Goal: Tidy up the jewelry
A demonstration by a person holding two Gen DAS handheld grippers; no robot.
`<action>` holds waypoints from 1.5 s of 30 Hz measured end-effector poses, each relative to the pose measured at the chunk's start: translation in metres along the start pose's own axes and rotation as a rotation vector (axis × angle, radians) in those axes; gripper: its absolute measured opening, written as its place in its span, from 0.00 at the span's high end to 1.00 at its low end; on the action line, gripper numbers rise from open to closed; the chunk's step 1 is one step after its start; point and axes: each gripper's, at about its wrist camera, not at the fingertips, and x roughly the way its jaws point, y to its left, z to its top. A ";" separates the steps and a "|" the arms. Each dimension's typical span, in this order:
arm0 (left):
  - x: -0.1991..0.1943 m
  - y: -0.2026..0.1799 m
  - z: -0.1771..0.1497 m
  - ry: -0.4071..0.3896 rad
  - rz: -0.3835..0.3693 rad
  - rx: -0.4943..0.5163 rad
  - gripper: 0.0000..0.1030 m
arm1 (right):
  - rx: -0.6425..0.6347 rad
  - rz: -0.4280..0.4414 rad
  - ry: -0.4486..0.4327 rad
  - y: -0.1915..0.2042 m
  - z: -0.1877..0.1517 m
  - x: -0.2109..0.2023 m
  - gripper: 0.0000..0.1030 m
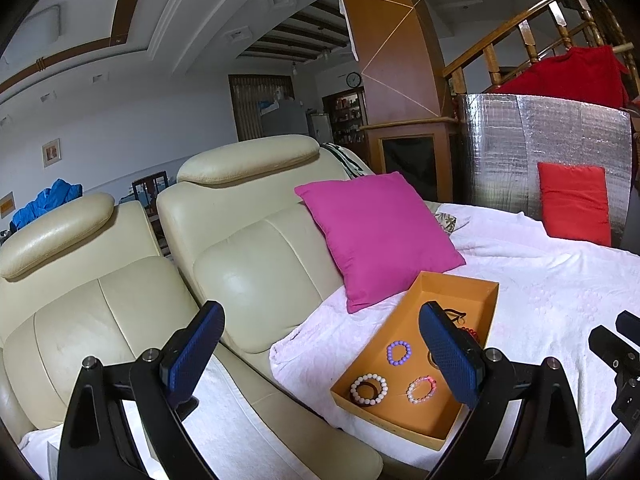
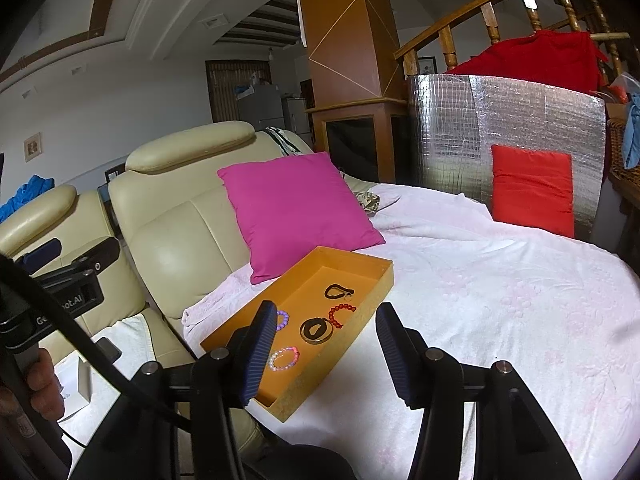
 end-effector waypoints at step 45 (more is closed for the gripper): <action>0.030 0.007 -0.006 0.052 0.027 -0.019 0.05 | -0.050 0.034 0.041 0.015 0.011 0.036 0.45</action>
